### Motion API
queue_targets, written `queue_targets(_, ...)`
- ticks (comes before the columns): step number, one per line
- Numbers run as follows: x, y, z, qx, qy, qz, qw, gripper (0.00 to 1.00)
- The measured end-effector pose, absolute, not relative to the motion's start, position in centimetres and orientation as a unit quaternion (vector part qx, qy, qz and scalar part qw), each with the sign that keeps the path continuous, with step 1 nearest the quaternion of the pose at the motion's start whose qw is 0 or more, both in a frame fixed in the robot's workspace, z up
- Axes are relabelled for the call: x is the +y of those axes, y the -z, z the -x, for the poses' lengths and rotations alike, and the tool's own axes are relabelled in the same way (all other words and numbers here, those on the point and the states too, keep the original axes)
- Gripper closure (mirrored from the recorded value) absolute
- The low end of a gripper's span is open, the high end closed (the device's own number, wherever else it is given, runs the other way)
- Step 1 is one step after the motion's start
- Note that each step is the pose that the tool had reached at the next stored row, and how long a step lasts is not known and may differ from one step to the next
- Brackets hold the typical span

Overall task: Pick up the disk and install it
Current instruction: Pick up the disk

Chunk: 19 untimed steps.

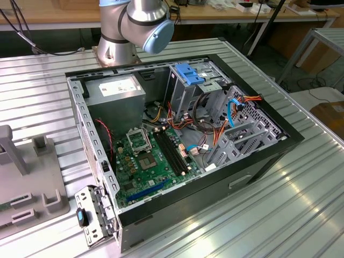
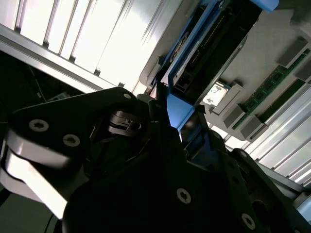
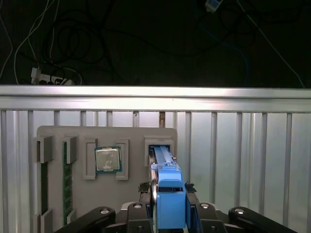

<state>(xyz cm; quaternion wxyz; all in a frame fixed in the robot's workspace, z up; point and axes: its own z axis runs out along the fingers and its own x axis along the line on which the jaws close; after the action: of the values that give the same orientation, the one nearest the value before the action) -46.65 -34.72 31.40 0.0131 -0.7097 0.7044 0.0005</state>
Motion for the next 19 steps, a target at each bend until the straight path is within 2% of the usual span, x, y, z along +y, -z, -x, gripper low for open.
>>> queue_targets(19,-34.72,-32.37,46.65,0.703,-0.001,0.711,0.013,0.64)
